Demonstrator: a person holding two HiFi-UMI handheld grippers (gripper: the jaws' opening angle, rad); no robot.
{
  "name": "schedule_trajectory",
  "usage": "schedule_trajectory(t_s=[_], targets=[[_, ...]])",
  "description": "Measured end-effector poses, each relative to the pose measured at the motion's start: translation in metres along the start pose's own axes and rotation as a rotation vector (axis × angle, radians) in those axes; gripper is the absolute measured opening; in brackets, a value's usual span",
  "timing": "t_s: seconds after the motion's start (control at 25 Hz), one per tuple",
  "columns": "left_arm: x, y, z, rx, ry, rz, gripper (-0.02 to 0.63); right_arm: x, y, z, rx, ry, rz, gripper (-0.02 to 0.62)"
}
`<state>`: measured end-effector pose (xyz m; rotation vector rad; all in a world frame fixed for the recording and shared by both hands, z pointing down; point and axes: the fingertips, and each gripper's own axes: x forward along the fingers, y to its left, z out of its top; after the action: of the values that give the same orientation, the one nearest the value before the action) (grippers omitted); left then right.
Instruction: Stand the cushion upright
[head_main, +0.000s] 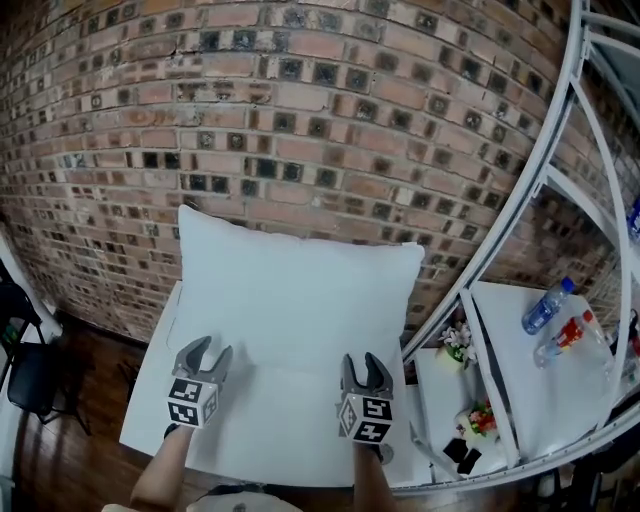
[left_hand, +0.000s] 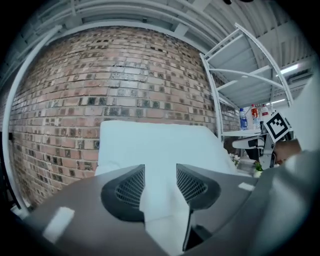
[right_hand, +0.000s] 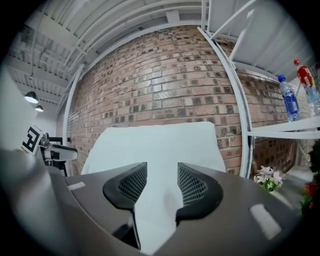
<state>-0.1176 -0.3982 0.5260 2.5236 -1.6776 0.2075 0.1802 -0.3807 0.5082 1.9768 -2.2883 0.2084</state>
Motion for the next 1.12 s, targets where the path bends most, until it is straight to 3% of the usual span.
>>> schedule_trajectory(t_s=[0.2, 0.44, 0.64, 0.76, 1.12], targets=[[-0.026, -0.046, -0.001, 0.014, 0.020, -0.060, 0.166, -0.032, 0.023, 0.006, -0.001, -0.033, 0.040, 0.154], [-0.068, -0.093, 0.010, -0.075, -0.029, -0.078, 0.066, -0.079, 0.056, 0.017, 0.018, -0.100, 0.110, 0.097], [-0.102, -0.137, 0.010, -0.082, -0.040, -0.136, 0.066, -0.119, 0.091, 0.021, 0.022, -0.139, 0.182, 0.070], [-0.119, -0.150, 0.008, -0.076, -0.035, -0.149, 0.064, -0.138, 0.110, 0.022, -0.002, -0.156, 0.224, 0.004], [-0.166, -0.185, 0.014, -0.105, -0.082, -0.169, 0.003, -0.179, 0.143, 0.017, -0.021, -0.165, 0.299, -0.001]])
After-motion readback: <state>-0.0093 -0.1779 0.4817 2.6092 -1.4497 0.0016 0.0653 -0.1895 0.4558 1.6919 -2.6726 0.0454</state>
